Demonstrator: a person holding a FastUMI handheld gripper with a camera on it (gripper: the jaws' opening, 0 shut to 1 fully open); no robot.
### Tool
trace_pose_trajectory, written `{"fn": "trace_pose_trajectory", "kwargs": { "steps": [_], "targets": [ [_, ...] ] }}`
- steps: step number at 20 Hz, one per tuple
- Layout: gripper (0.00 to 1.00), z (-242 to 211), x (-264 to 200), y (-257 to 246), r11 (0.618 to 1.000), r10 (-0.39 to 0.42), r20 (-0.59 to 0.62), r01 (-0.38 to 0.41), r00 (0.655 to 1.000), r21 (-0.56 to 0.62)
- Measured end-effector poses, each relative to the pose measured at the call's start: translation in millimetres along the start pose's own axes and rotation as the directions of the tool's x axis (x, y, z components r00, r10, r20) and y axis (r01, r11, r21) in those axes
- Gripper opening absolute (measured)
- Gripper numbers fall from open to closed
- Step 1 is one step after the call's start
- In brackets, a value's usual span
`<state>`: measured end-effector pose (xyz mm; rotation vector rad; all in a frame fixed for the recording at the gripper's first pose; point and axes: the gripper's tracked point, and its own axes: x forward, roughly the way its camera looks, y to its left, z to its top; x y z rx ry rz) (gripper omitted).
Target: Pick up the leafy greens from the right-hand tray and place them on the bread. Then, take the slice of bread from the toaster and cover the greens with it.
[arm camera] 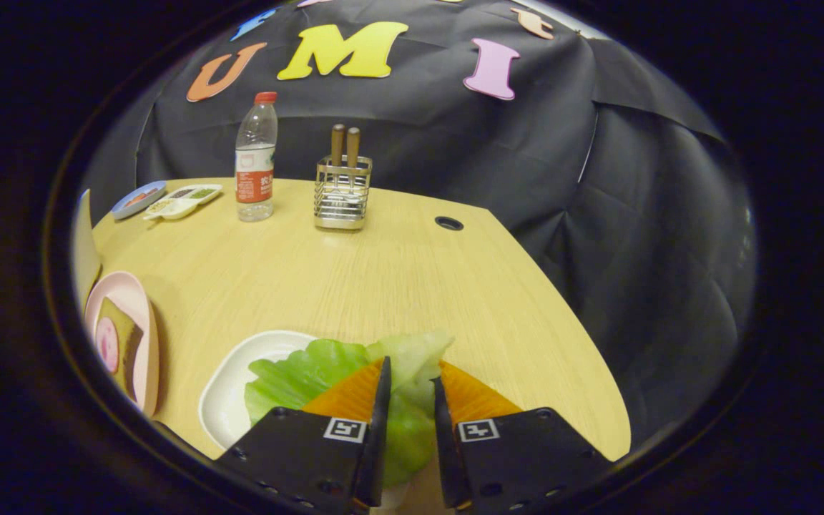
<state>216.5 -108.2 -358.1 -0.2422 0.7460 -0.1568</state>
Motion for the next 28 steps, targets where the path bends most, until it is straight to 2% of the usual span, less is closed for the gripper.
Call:
{"fn": "trace_pose_trajectory", "kwargs": {
  "steps": [3,8,16,21,28],
  "targets": [
    [0.01,-1.3,-7.5,-0.2,0.999,0.019,0.006,-0.020,1.000,0.039],
    [0.00,3.5,-35.0,-11.8,1.000,0.015,0.050,-0.015,0.999,-0.011],
    [0.00,34.3,-104.4,-11.1,0.999,0.036,0.171,-0.039,0.985,0.015],
    [0.00,57.9,-153.6,22.4,0.997,0.079,0.244,-0.079,0.967,-0.012],
    [0.00,72.3,-209.0,111.7,0.977,0.206,0.304,-0.182,0.930,-0.108]
  ]
}}
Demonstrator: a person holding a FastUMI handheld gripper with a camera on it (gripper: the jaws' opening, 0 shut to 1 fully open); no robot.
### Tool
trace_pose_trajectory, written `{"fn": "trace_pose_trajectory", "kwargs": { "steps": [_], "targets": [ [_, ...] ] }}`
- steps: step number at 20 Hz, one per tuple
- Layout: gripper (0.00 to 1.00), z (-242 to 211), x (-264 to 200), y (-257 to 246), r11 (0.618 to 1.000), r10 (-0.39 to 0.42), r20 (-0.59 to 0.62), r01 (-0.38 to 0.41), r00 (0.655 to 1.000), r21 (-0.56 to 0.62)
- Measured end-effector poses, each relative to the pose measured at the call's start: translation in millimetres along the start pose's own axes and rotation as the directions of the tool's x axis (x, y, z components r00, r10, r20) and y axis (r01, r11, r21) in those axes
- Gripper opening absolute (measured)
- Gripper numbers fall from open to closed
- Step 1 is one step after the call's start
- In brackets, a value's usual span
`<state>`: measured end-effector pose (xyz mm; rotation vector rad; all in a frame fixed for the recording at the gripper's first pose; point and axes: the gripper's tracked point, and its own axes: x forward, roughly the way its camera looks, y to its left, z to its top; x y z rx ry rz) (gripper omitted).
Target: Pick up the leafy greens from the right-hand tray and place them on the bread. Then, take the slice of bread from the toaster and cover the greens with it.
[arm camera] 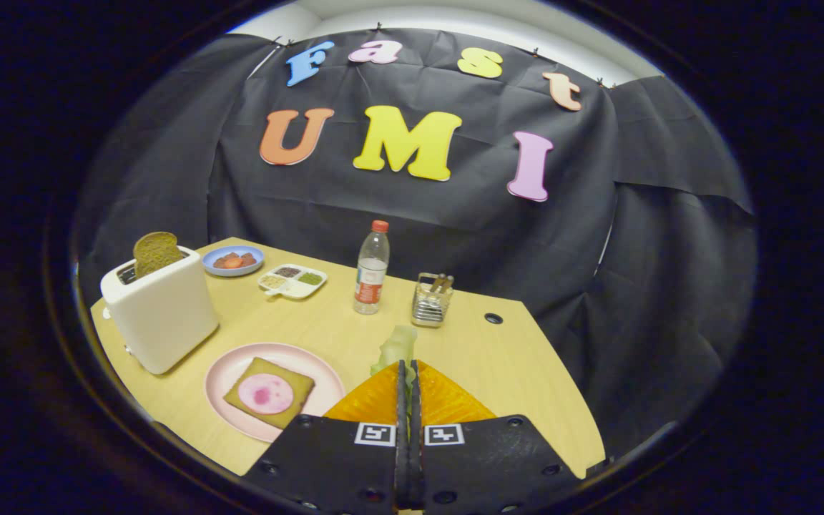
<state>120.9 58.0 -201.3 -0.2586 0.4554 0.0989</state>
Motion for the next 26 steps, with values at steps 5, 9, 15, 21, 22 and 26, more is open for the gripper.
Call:
{"fn": "trace_pose_trajectory", "kwargs": {
  "steps": [5,9,15,21,22,26],
  "targets": [
    [0.00,11.2,-3.3,76.6,0.993,0.113,0.026,-0.112,0.993,-0.028],
    [0.00,16.0,-0.5,130.6,0.979,0.202,0.044,-0.202,0.978,0.004],
    [0.00,10.1,7.5,194.5,0.938,0.335,0.046,-0.337,0.941,0.082],
    [0.00,-13.5,59.2,174.6,0.953,0.280,0.002,-0.278,0.960,0.122],
    [0.00,-18.1,69.4,167.1,0.957,0.262,-0.014,-0.258,0.965,0.131],
    [0.00,-38.8,100.7,142.3,0.969,0.211,-0.072,-0.200,0.975,0.142]
  ]
}}
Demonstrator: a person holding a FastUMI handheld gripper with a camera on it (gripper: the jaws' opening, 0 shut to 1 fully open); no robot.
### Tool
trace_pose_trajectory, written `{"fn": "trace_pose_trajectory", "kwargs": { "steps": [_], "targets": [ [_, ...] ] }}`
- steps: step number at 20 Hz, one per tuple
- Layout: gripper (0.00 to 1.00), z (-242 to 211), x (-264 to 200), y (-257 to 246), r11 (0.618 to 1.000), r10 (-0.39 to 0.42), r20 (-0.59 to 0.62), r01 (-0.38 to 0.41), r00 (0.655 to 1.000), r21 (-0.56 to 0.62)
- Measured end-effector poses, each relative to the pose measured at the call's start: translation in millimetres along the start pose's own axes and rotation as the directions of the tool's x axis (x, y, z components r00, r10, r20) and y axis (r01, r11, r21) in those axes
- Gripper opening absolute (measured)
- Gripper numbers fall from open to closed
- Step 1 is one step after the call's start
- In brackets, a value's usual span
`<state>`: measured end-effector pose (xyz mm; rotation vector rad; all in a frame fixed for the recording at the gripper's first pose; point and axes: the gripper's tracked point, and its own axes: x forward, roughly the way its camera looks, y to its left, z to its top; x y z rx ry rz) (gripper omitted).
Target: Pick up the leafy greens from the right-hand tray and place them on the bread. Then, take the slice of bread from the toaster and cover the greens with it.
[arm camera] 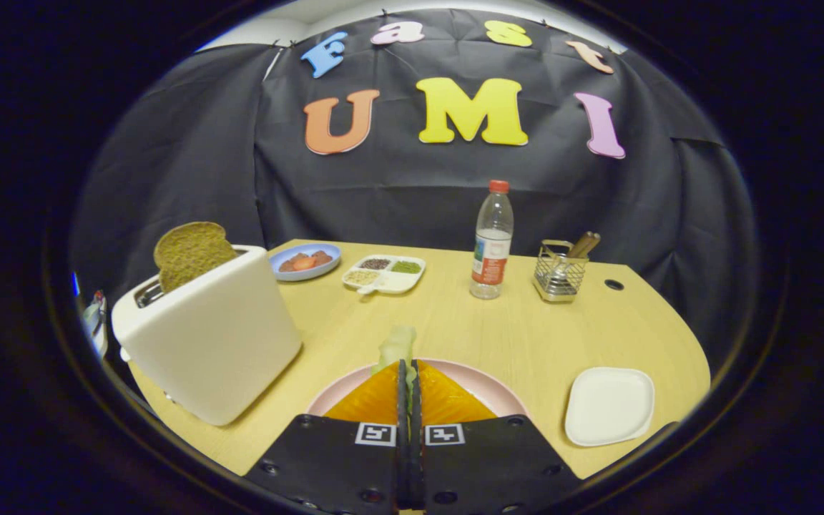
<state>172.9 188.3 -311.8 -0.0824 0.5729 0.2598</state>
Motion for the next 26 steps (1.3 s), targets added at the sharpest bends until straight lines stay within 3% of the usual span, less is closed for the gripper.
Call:
{"fn": "trace_pose_trajectory", "kwargs": {
  "steps": [3,6,13,18,19,22,26],
  "targets": [
    [0.00,-8.9,14.7,-5.7,1.000,0.005,-0.032,-0.004,0.999,0.013],
    [0.00,-20.5,23.3,10.9,0.997,0.069,-0.076,-0.066,0.995,0.042],
    [0.04,-22.4,34.2,4.0,1.000,0.011,-0.100,-0.012,0.995,-0.008],
    [0.74,-14.0,21.7,2.0,0.999,-0.006,-0.083,0.003,0.997,-0.035],
    [0.77,-10.2,16.6,-1.0,0.999,-0.020,-0.073,0.017,0.997,-0.034],
    [0.98,4.7,-3.9,-2.1,0.999,-0.034,-0.040,0.033,0.999,-0.014],
    [0.98,36.5,-38.9,3.4,0.999,-0.027,0.018,0.027,0.999,-0.017]
  ]
}}
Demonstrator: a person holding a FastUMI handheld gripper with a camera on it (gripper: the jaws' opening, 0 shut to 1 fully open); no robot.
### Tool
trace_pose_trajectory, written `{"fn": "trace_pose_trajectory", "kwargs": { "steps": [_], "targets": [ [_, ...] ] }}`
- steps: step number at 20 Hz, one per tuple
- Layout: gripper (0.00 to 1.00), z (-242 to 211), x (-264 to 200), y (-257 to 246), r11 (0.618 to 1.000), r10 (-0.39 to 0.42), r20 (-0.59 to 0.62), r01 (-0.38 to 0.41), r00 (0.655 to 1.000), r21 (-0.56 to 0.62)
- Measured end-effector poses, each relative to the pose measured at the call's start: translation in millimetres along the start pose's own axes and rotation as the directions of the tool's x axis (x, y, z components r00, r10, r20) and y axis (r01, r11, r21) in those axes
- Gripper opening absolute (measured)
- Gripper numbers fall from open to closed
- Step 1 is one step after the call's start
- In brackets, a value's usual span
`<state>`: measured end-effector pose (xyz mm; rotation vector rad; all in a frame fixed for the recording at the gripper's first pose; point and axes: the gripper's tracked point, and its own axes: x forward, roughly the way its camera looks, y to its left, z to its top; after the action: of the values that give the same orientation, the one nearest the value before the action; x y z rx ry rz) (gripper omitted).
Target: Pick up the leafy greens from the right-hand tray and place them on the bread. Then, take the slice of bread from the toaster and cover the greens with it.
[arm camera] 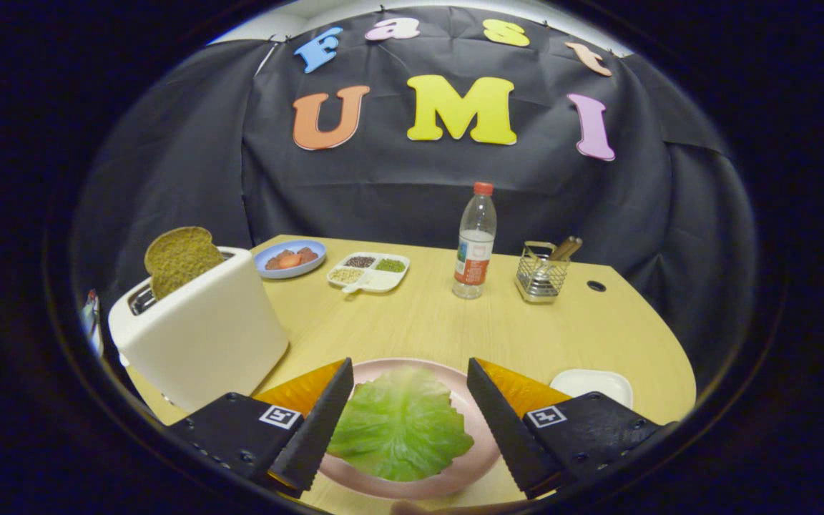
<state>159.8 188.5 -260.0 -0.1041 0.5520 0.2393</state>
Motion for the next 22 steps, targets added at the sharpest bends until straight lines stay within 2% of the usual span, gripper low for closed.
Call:
{"fn": "trace_pose_trajectory", "kwargs": {
  "steps": [4,11,14,18,22],
  "targets": [
    [0.98,42.0,-36.5,17.6,1.000,0.012,0.071,-0.010,0.997,-0.023],
    [0.98,106.5,-68.5,88.8,0.994,0.071,0.161,-0.056,0.984,-0.096],
    [0.98,123.1,-66.4,134.4,0.990,0.109,0.185,-0.089,0.977,-0.113],
    [0.96,123.9,-52.6,186.8,0.985,0.142,0.162,-0.124,0.976,-0.120],
    [0.95,116.7,-28.2,215.0,0.988,0.131,0.126,-0.120,0.983,-0.094]
  ]
}}
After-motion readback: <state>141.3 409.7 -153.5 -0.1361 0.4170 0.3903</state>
